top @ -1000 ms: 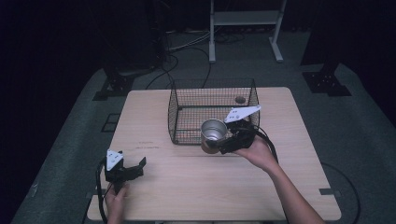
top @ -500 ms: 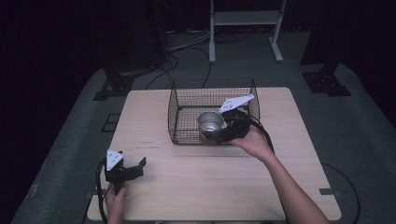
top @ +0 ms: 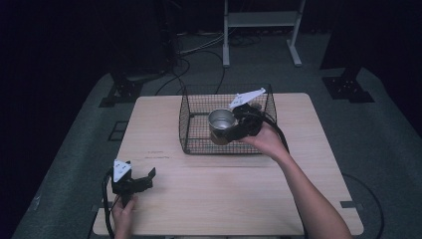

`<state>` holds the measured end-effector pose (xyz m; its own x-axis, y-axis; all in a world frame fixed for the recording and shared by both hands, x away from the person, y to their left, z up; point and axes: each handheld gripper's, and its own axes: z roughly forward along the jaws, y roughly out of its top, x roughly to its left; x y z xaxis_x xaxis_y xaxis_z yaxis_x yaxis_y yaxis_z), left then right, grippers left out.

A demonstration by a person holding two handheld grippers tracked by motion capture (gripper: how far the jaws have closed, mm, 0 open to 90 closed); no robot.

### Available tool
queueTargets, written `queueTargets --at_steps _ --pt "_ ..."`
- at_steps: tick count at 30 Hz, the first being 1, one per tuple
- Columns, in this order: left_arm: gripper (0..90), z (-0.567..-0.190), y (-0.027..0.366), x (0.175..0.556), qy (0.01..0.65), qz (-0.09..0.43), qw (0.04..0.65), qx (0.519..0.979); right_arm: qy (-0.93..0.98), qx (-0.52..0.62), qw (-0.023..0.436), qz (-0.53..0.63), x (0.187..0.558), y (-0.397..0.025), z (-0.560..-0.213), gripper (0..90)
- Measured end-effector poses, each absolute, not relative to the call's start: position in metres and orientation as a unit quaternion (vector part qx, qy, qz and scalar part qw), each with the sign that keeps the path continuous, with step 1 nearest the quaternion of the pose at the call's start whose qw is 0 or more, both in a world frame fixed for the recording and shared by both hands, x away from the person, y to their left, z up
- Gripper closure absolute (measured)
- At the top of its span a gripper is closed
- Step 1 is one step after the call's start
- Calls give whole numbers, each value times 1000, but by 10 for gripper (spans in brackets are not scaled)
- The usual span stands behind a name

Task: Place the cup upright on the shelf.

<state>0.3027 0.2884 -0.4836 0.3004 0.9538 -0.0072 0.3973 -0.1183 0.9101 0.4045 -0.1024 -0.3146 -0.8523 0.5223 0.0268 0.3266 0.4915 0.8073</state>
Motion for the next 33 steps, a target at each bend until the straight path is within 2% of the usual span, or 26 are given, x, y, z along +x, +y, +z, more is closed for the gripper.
queueTargets --at_steps 16,33 --pt "0 -484 289 302 501 317 441 674 861 263 123 417 435 -94 -301 180" --pt "0 -484 289 302 501 317 443 673 860 282 130 405 467 -84 -304 180"
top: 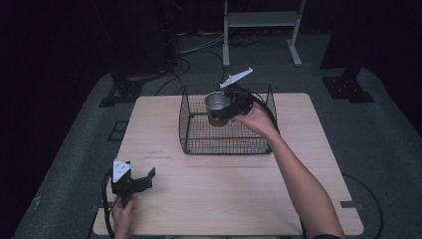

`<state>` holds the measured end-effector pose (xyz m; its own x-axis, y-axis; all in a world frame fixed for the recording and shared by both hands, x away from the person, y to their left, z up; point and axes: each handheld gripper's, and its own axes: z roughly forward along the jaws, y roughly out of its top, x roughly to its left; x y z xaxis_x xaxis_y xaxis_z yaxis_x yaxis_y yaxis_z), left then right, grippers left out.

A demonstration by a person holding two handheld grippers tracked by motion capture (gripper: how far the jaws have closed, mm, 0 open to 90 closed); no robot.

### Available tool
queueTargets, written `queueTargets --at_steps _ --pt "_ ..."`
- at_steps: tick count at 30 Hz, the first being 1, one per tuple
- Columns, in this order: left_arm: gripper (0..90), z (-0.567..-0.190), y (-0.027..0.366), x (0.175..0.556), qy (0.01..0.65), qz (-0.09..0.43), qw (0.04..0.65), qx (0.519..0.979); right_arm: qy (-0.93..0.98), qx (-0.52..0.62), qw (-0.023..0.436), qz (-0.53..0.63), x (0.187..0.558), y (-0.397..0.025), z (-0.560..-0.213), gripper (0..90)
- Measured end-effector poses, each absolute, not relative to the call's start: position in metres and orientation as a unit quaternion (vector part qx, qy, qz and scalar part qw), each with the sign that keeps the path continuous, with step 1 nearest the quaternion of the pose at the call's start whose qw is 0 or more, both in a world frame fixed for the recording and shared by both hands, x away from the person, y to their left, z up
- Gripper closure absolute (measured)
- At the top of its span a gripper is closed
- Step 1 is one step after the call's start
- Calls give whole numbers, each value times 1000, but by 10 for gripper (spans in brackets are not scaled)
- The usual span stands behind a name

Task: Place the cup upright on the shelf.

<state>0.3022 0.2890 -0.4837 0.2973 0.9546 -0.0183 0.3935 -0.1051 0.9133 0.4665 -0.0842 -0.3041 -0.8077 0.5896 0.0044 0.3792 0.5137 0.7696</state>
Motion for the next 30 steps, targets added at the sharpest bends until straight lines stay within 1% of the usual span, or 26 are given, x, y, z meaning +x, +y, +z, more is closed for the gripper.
queueTargets --at_steps 10,30 --pt "0 -483 290 302 501 315 441 675 862 307 117 387 491 -80 -329 179" --pt "0 -483 290 302 503 314 445 671 853 334 109 386 515 -82 -358 179"
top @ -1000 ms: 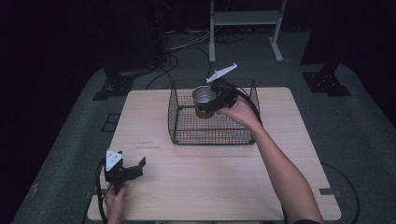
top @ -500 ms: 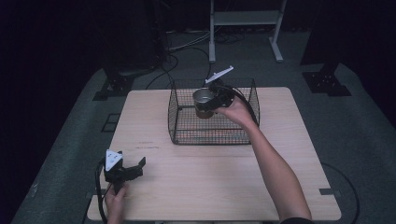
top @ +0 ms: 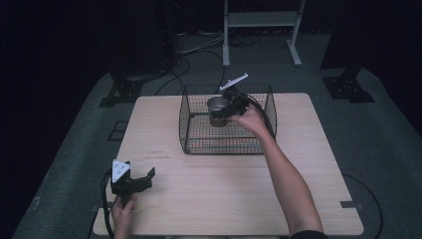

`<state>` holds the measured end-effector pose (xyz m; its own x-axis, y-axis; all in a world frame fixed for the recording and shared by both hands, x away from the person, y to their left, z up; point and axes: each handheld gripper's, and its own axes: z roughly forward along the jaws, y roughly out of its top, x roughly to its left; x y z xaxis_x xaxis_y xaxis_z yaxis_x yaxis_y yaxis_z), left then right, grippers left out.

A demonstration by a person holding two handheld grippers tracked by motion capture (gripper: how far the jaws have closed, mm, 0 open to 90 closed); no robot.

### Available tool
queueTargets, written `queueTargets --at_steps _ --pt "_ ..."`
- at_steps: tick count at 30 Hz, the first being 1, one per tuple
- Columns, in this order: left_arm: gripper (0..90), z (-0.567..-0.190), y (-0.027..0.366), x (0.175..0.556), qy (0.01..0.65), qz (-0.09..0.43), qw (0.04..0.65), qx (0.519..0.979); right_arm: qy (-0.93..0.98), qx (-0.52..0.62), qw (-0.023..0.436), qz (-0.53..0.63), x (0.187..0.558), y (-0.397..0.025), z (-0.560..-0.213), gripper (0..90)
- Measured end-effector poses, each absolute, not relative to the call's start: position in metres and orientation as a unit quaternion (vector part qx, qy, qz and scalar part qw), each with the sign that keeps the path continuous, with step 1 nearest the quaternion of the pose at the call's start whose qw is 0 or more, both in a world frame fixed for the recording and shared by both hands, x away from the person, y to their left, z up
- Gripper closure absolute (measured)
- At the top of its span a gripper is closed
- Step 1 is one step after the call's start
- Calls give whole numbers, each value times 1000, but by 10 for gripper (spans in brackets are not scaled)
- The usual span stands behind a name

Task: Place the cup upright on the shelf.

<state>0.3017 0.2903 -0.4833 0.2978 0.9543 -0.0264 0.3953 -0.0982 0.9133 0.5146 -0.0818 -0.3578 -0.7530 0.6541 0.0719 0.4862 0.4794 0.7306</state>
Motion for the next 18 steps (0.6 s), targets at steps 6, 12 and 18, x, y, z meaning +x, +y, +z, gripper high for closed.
queueTargets --at_steps 6,12,18 --pt "0 -483 290 302 502 314 445 671 854 346 103 375 522 -84 -377 179" --pt "0 -483 290 302 503 313 444 672 856 354 96 365 525 -84 -385 179" --pt "0 -483 291 302 503 313 445 671 863 351 96 351 529 -83 -391 179"
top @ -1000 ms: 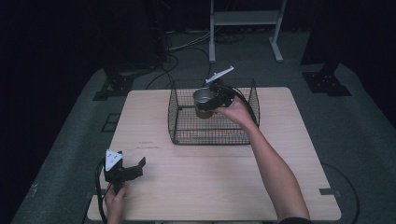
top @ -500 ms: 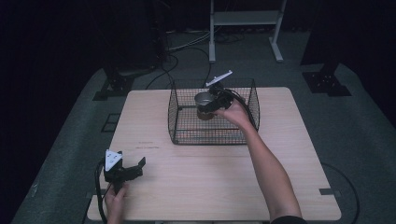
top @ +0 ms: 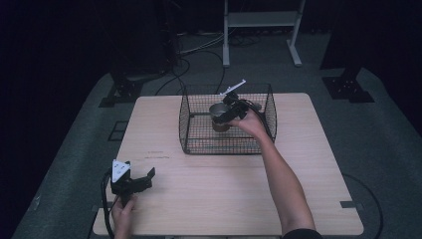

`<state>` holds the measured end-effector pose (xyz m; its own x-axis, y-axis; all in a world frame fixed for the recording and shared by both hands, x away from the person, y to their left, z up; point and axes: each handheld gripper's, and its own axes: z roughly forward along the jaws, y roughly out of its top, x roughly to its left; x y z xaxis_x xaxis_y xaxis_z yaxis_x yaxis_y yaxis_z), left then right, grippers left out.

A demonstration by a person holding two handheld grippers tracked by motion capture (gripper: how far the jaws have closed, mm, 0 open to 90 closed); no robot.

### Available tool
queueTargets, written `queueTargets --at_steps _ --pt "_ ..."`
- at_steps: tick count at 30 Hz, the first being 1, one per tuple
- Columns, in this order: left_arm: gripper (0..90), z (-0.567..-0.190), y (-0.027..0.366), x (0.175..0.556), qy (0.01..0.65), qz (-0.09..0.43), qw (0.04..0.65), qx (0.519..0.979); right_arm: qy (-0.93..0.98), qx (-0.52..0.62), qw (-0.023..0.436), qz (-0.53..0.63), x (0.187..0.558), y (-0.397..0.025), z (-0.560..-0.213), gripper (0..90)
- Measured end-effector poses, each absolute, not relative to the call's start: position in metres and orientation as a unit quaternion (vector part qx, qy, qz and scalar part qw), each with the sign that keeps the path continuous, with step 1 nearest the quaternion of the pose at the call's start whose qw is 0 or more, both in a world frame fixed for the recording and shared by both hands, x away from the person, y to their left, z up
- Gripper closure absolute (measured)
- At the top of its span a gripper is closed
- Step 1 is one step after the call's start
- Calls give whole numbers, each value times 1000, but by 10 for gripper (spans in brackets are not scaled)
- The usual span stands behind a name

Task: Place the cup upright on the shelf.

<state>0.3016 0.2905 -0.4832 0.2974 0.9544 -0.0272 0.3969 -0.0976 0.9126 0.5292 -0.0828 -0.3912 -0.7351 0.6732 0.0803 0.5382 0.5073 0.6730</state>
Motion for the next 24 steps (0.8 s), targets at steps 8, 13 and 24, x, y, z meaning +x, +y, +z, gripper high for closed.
queueTargets --at_steps 8,13,24 --pt "0 -483 291 302 503 313 445 671 868 359 92 330 535 -83 -403 178" --pt "0 -483 291 302 503 313 445 671 872 357 93 323 536 -83 -406 178" --pt "0 -483 291 302 503 314 445 672 882 353 98 297 538 -78 -415 177"
